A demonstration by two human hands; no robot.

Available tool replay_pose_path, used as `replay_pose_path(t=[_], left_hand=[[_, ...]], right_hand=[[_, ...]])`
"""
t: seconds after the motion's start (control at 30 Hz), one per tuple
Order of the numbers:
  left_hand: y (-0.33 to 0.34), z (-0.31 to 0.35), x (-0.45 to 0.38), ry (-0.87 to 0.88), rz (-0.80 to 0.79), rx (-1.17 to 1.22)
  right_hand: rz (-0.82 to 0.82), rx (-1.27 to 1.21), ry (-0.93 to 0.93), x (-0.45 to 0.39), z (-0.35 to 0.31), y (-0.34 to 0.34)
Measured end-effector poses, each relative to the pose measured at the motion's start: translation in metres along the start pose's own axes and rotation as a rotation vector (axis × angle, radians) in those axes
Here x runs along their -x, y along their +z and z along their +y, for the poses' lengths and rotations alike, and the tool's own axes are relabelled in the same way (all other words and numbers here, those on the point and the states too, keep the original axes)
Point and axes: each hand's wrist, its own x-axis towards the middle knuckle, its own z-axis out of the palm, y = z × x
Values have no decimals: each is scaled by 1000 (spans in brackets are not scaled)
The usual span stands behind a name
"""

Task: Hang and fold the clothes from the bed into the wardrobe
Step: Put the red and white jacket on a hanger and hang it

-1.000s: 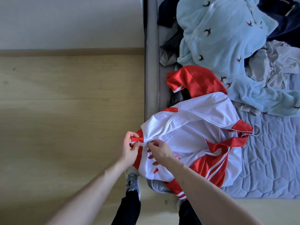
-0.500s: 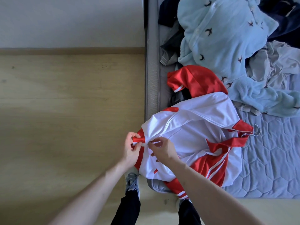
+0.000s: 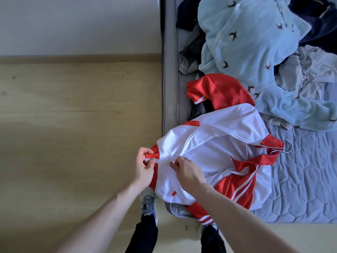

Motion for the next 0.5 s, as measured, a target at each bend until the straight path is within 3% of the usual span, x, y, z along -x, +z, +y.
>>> replay_pose_path(t=[0.17,0.33,0.5], left_hand=[[-25,-8,-14,18,176,-95],[-42,-19,-31,-60,139,-168],[-27,-16,-50,-125,137,-195]], right_hand=[[23,207,136,-13,54,-44],[121,364,301,-2,134,-115],[283,333,537,8,191,-161]])
